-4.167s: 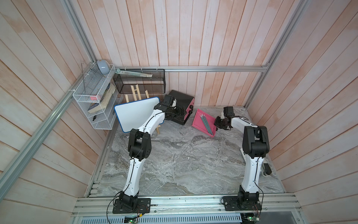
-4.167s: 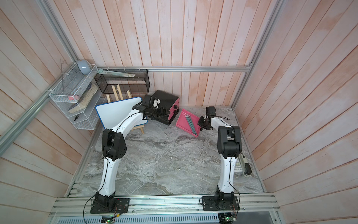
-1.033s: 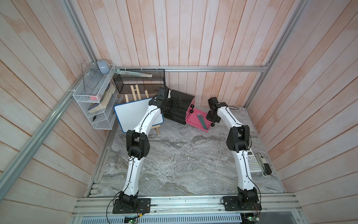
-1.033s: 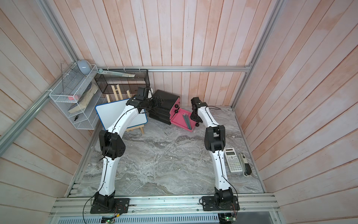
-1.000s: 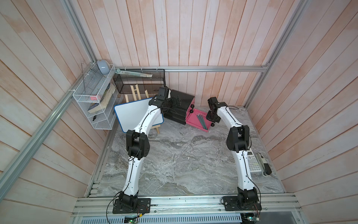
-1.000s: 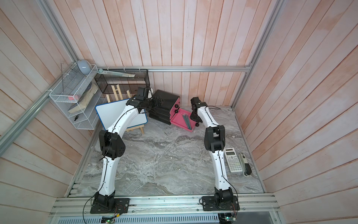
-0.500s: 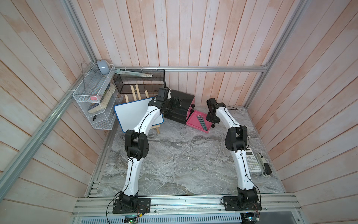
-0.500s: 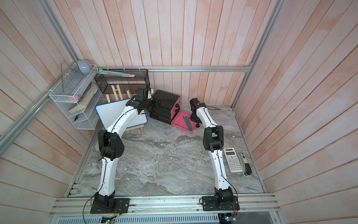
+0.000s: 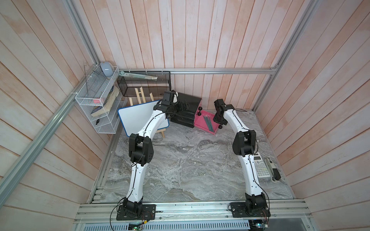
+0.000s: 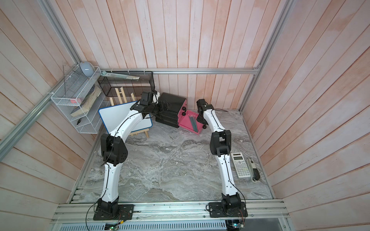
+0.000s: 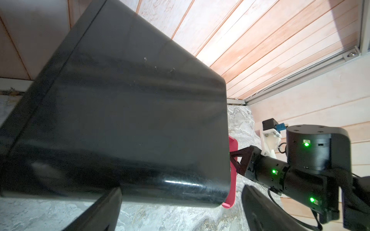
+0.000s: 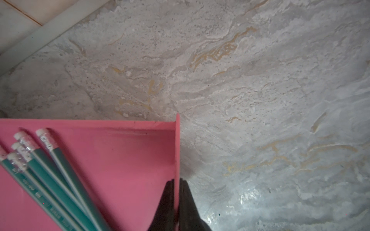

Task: Please place the pencils in the drawer according to their color
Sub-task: Close the drawer in the storage box.

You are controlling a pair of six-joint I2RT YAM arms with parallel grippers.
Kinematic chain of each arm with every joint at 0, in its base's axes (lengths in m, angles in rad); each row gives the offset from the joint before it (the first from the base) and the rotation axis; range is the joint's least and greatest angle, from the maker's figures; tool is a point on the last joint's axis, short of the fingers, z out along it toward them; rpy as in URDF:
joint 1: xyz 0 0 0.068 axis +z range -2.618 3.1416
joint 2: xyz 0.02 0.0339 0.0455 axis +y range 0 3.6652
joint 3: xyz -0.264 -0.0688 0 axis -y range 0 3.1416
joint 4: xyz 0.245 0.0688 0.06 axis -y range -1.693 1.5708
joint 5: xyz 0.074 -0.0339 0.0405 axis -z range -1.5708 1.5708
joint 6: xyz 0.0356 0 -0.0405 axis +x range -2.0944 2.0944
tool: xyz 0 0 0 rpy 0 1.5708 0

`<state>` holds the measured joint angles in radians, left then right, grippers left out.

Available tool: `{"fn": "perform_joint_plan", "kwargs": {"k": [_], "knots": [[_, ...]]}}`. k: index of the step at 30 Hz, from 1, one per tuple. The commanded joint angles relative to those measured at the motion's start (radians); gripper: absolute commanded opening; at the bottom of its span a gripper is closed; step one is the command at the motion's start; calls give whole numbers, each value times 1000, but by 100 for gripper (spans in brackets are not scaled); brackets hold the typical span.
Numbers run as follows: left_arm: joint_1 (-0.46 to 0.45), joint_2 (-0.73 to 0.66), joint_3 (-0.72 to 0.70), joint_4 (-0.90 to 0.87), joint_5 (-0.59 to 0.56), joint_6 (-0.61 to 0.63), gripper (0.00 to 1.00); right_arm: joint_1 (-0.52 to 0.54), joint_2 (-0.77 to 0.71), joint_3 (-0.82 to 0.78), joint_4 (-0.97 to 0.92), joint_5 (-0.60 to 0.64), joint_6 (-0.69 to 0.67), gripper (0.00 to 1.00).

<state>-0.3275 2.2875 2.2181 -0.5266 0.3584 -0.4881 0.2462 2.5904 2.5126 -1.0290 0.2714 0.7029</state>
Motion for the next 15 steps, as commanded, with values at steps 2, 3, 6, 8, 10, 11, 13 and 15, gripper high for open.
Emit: {"fn": "perform_joint_plan", "kwargs": {"k": [2, 3, 6, 8, 10, 11, 13, 15], "knots": [[-9, 31, -71, 5, 31, 17, 100, 18, 29, 36, 28, -35, -33, 0], [-9, 29, -76, 9, 35, 16, 100, 21, 32, 36, 29, -48, -50, 0], [-8, 30, -78, 11, 43, 15, 100, 32, 38, 30, 18, -61, -89, 0], [-9, 30, -76, 10, 45, 15, 100, 41, 39, 28, 14, -63, -122, 0], [-8, 31, -75, 8, 49, 16, 100, 46, 34, 27, 15, -69, -159, 0], [-9, 31, -75, 8, 51, 17, 99, 46, 33, 29, 10, -72, -170, 0], [-8, 32, -75, 8, 54, 16, 100, 47, 34, 28, 5, -72, -204, 0], [-8, 35, -72, 5, 57, 16, 99, 48, 34, 28, 0, -71, -237, 0]]}}
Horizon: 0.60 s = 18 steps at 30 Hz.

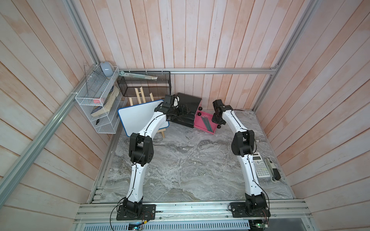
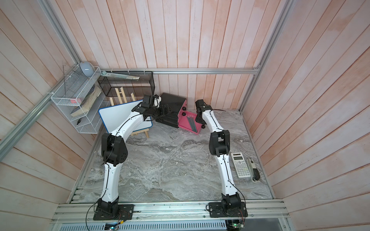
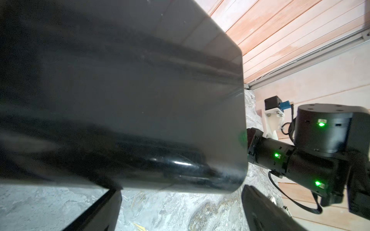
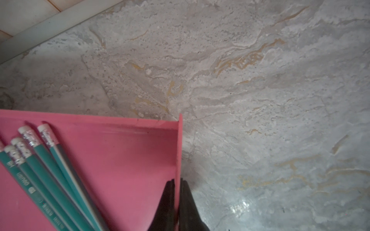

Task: Please place the pencils in the drawer according to their color
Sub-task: Close the drawer in the storage box.

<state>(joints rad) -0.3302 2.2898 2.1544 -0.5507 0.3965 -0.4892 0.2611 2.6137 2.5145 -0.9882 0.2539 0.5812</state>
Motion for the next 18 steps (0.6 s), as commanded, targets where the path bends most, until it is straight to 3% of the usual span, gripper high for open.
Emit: {"fn": "perform_joint_plan", "kwargs": {"k": [1, 6, 11, 18], "knots": [[-7, 34, -9, 29, 21, 16, 100, 33, 11, 25, -44, -52, -129, 0], [-6, 39, -13, 28, 30, 13, 100, 35, 6, 19, 16, -98, -148, 0], [-7, 46, -11, 15, 35, 21, 100, 34, 1, 27, 55, -148, -48, 0], [-7, 47, -13, 7, 46, 30, 100, 9, -7, 16, 77, -121, 77, 0]]}}
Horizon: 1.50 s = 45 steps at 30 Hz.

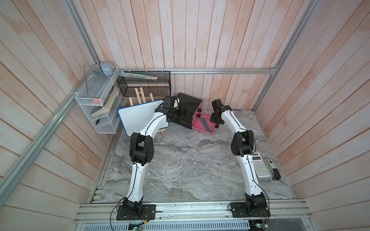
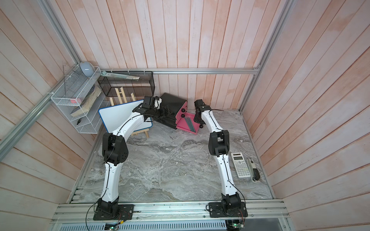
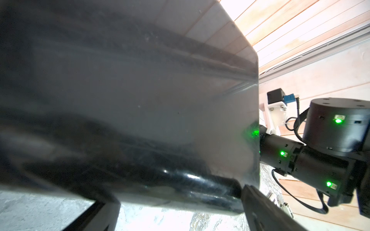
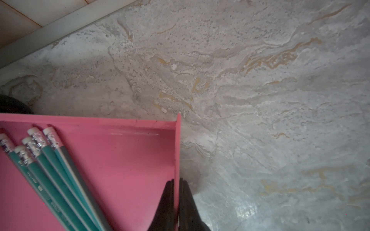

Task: Please place the pencils in the drawer according to their color
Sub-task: Close the drawer in the storage box.

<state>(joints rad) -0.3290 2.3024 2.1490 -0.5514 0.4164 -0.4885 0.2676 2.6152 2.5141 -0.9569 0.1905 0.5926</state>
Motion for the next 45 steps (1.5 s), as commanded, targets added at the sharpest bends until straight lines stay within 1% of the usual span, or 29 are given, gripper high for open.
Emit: {"fn": "perform_joint_plan", "kwargs": {"k": [1, 6, 7, 9, 12, 14, 15, 17, 21, 23, 24, 26, 28, 30, 31, 34, 42, 45], "knots": [[-8, 35, -8, 7, 29, 30, 100, -2, -13, 11, 59, -75, 77, 0], [-9, 37, -7, 6, 39, 31, 100, 6, -38, -19, 173, -211, 104, 0], [-10, 37, -7, 5, 40, 31, 100, 8, -41, -31, 202, -258, 115, 6], [-11, 36, -7, 1, 39, 34, 100, 8, -40, -43, 253, -336, 133, 26], [-13, 33, -10, -7, 38, 37, 100, 3, -49, -52, 278, -379, 132, 46], [-13, 29, -14, -8, 38, 37, 100, -7, -77, -81, 285, -392, 126, 55], [-13, 28, -19, -8, 38, 37, 100, -14, -104, -117, 303, -403, 123, 59], [-13, 23, -29, -4, 34, 36, 100, -29, -180, -228, 349, -408, 123, 63], [-13, 10, -55, 8, 31, 33, 100, -64, -395, -609, 582, -468, 184, 64], [-14, 7, -64, 8, 27, 36, 99, -79, -472, -781, 673, -501, 227, 61], [-11, 5, -68, 7, 24, 38, 99, -87, -500, -860, 717, -529, 251, 57], [-11, 2, -76, 8, 22, 43, 100, -96, -538, -988, 782, -567, 288, 41], [-10, -1, -79, 5, 21, 47, 100, -97, -564, -1103, 848, -585, 322, 16], [-12, -3, -80, 5, 21, 49, 100, -96, -572, -1183, 913, -609, 369, 2], [-11, -2, -81, 5, 22, 50, 100, -93, -569, -1213, 952, -624, 397, 0], [-11, -3, -80, 1, 24, 53, 100, -82, -529, -1214, 989, -646, 442, 0], [-11, 3, -86, 2, 35, 56, 100, -57, -366, -974, 926, -652, 497, 0], [-11, 2, -90, 1, 38, 57, 100, -55, -314, -884, 911, -676, 526, 0]]}}
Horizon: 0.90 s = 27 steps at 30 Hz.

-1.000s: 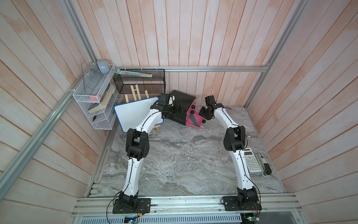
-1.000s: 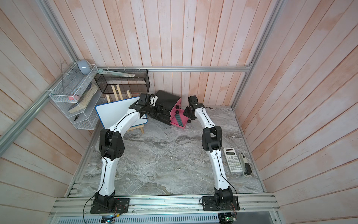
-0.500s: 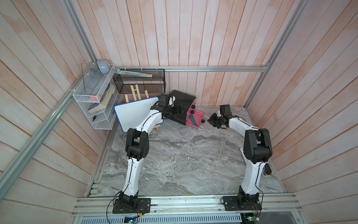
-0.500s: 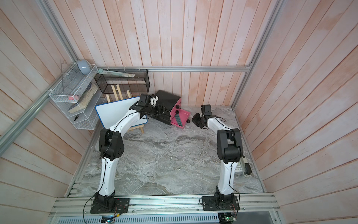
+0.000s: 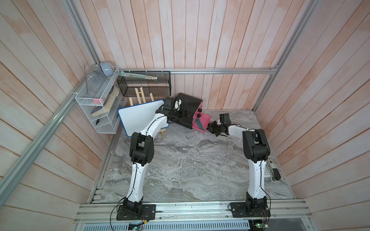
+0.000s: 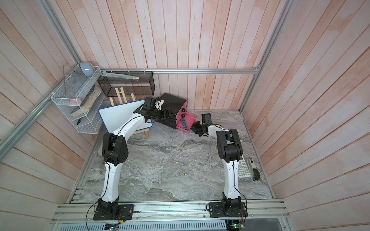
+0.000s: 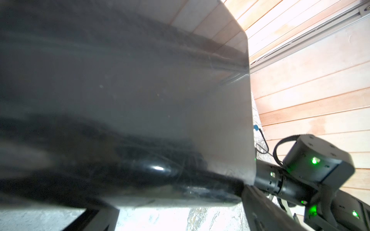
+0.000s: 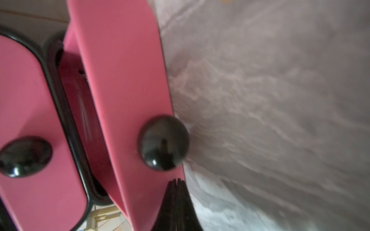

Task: Please place the pencils in the drawer according to their color
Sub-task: Close the drawer in the storage box.

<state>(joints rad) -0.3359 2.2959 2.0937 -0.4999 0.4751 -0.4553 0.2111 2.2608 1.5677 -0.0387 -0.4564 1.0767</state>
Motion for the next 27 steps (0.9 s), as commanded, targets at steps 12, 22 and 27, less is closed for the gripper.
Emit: {"fn": "perform_joint_plan", "kwargs": {"k": [12, 22, 27], "knots": [[-6, 5, -65, -22, -4, 13, 100, 53, 219, 421, -152, -95, 124, 0], [-6, -20, -106, -6, -5, 11, 100, 105, 298, 457, 50, -185, 374, 0], [-6, -51, -136, 14, -2, 9, 100, 90, 122, 146, 311, -155, 468, 0]]}}
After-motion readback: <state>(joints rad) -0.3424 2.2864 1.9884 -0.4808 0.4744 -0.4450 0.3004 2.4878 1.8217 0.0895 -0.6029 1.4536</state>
